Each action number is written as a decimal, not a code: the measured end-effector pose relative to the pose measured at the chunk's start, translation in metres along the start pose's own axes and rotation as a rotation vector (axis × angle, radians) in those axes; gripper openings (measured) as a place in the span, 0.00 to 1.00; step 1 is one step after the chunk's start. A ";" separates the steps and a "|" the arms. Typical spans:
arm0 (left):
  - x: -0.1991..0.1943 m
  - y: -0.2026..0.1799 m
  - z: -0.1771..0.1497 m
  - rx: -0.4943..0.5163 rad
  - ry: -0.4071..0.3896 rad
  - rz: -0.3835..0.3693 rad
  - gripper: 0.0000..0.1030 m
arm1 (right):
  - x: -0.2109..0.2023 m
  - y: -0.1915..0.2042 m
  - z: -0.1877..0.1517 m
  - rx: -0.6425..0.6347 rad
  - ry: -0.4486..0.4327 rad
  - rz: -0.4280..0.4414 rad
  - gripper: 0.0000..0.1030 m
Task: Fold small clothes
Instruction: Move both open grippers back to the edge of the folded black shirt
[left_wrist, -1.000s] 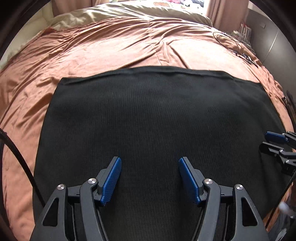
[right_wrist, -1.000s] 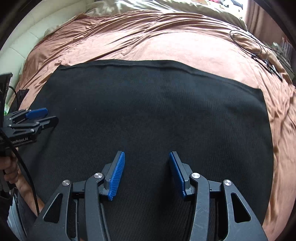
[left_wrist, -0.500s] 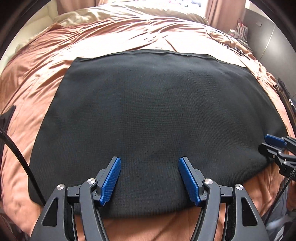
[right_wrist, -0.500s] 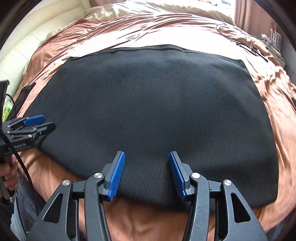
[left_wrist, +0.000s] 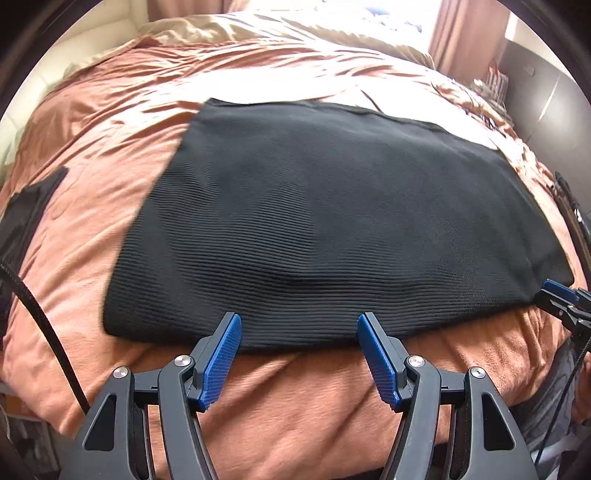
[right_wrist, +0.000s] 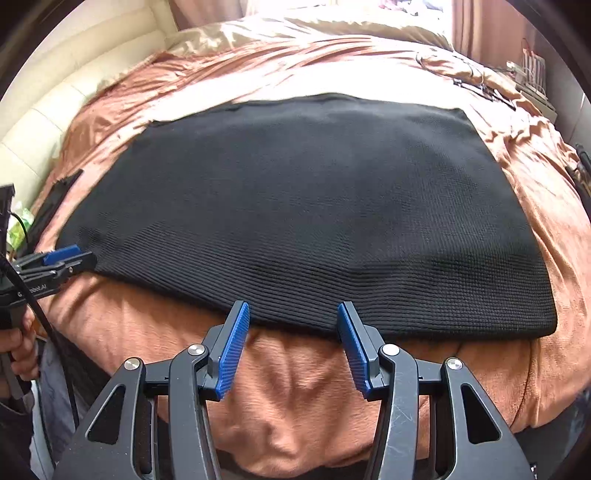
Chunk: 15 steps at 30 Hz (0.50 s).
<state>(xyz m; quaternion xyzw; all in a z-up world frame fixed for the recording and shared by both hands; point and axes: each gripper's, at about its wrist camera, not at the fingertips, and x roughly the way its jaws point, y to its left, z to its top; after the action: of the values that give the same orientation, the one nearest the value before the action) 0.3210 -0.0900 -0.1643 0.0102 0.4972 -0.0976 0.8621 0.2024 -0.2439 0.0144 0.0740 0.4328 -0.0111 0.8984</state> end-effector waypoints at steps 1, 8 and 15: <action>-0.003 0.005 0.000 -0.008 -0.009 0.003 0.65 | -0.003 0.004 0.001 -0.004 -0.011 0.001 0.46; -0.013 0.047 0.005 -0.076 -0.043 0.012 0.65 | 0.003 0.031 0.008 -0.031 -0.020 0.030 0.36; 0.001 0.075 -0.002 -0.111 -0.026 0.019 0.61 | 0.028 0.047 0.018 -0.065 -0.012 0.046 0.20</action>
<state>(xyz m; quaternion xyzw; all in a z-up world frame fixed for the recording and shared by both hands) 0.3329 -0.0160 -0.1725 -0.0342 0.4905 -0.0615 0.8686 0.2380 -0.1993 0.0099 0.0546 0.4255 0.0231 0.9030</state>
